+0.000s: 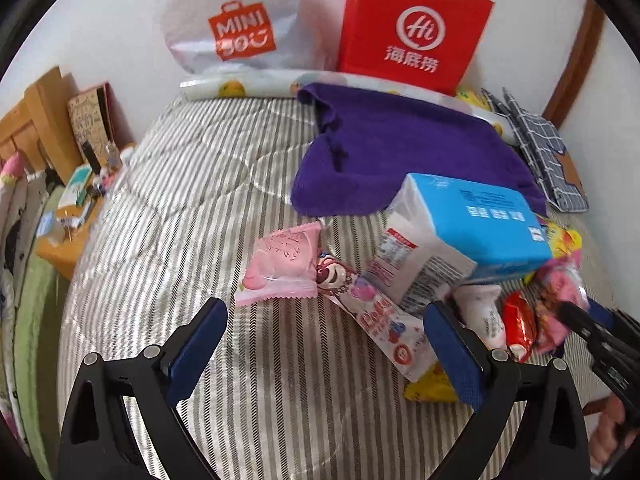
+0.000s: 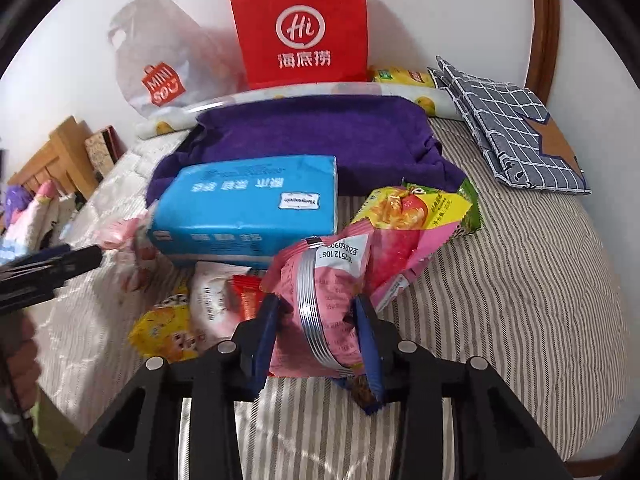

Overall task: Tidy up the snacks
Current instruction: 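Grasp the pink-and-silver bag with the right tool while the left tool grasps a pink candy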

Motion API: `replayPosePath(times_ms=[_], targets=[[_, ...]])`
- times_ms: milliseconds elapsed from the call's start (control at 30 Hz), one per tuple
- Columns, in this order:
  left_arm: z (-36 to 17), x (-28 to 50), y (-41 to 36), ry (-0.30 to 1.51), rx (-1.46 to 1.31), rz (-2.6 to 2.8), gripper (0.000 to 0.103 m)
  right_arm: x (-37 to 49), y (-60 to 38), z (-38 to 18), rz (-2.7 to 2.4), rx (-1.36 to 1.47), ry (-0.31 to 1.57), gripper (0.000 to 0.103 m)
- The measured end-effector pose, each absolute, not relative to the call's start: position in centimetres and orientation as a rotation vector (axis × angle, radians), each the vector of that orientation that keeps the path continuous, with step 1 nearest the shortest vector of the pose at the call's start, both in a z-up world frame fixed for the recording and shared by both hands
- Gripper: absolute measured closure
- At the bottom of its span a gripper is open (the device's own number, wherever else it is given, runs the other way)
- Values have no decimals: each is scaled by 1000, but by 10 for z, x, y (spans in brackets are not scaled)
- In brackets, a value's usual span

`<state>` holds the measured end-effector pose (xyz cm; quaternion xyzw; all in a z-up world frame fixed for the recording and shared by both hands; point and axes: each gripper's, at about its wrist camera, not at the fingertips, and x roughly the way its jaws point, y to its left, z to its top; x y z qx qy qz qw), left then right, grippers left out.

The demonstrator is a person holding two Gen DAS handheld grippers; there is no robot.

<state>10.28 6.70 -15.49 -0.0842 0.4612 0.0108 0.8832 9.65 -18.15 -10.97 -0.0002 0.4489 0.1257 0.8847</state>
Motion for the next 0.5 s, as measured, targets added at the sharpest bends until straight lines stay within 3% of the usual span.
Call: replayPosePath(times_ms=[100, 267, 500], targets=[[-163, 109, 76, 985, -229, 26, 15, 91, -185, -103, 254, 0, 925, 67], [-173, 115, 90, 1002, -301, 19, 23, 82, -195, -94, 243, 16, 911, 67], [-182, 129, 85, 1049, -289, 12, 24, 82, -209, -86, 225, 32, 894, 67]])
